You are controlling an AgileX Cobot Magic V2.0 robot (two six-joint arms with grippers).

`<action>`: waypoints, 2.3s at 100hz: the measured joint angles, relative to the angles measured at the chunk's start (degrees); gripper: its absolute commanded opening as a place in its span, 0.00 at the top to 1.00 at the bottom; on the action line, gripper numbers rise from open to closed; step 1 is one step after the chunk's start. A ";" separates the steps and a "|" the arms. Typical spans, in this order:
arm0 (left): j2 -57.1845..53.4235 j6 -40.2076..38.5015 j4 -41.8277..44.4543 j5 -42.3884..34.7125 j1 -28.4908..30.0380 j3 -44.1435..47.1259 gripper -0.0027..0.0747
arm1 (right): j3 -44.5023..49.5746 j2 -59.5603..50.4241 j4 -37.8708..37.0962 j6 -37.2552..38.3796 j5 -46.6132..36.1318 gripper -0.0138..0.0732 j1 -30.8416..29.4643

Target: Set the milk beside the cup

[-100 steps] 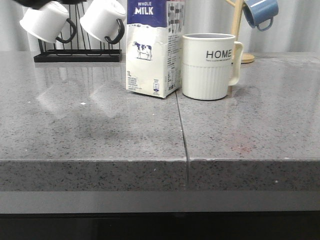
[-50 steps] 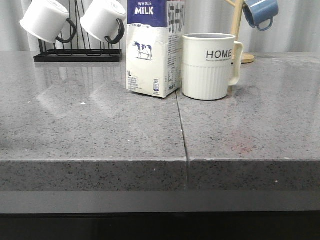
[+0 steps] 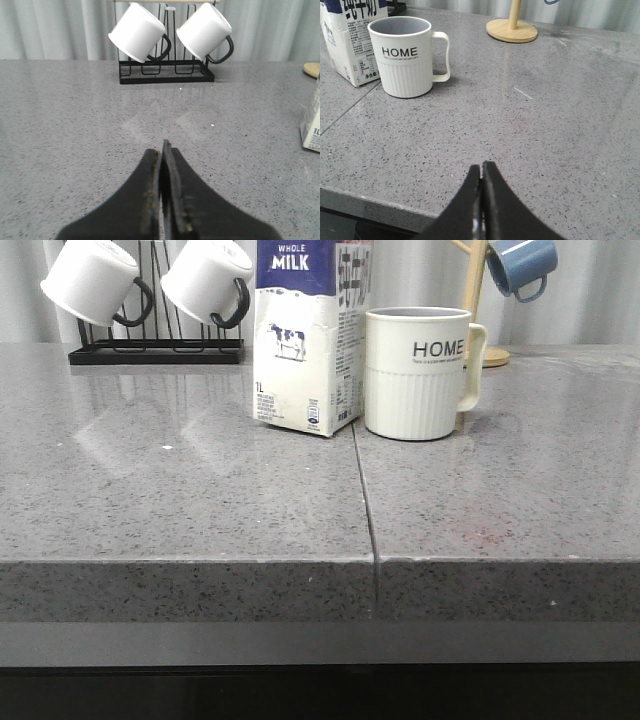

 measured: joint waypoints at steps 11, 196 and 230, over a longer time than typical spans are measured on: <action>-4.71 0.00 -0.19 0.79 1.18 1.93 0.99 | 0.00 0.00 0.00 0.00 0.00 0.92 0.00; -26.94 -13.32 17.54 10.81 8.09 14.94 0.99 | 0.00 0.00 0.00 0.02 0.04 0.92 0.00; -26.94 -13.32 17.54 10.81 8.09 14.94 0.99 | 0.00 0.00 0.00 0.02 0.04 0.92 0.00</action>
